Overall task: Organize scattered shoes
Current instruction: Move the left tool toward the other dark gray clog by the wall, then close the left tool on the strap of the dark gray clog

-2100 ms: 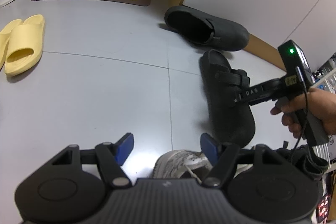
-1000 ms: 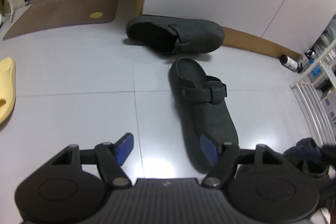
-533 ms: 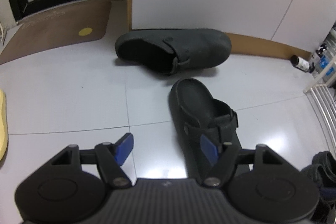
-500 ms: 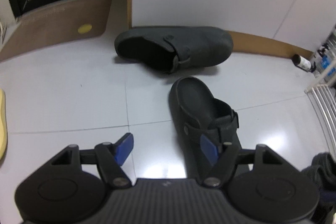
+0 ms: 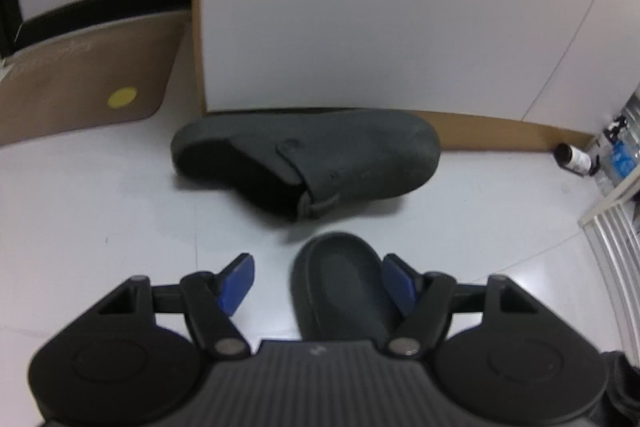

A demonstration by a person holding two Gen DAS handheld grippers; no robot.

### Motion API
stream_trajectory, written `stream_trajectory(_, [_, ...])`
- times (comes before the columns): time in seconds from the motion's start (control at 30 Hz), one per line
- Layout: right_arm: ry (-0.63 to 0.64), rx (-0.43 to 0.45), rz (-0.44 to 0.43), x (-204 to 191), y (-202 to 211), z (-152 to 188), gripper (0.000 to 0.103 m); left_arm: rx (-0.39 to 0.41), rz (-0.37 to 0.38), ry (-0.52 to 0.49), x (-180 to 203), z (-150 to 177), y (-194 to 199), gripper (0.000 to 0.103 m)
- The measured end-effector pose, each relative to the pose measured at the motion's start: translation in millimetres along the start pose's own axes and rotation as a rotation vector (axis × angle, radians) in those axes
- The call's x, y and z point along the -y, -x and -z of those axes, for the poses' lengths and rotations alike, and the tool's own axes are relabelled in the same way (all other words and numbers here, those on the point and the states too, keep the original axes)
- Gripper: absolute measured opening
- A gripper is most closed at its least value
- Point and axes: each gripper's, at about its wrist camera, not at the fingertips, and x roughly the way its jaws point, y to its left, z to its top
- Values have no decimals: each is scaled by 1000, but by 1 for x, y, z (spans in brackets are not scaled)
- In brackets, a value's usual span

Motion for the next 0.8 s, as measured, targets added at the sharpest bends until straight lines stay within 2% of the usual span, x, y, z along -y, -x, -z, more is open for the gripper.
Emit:
stream_trajectory(0.03, [0,-3,-6,2,0,0,88,4,-17,-4,0,-3,-3,72])
stream_trajectory(0.27, [-17,-1,-69,15,3,3,88,51,4,54,0,-22,-11,70])
stream_trajectory(0.4, [-14,-11,-76,20,4,6,88,91,-10,18,4,-31,-13,68])
stream_trajectory(0.67, [-32,-31,-70,37,3,13,88,52,-7,101,2,-32,-52,67])
stream_trajectory(0.8, [-20,-37,-70,43,4,16,88,37,-2,108,8,-31,-69,66])
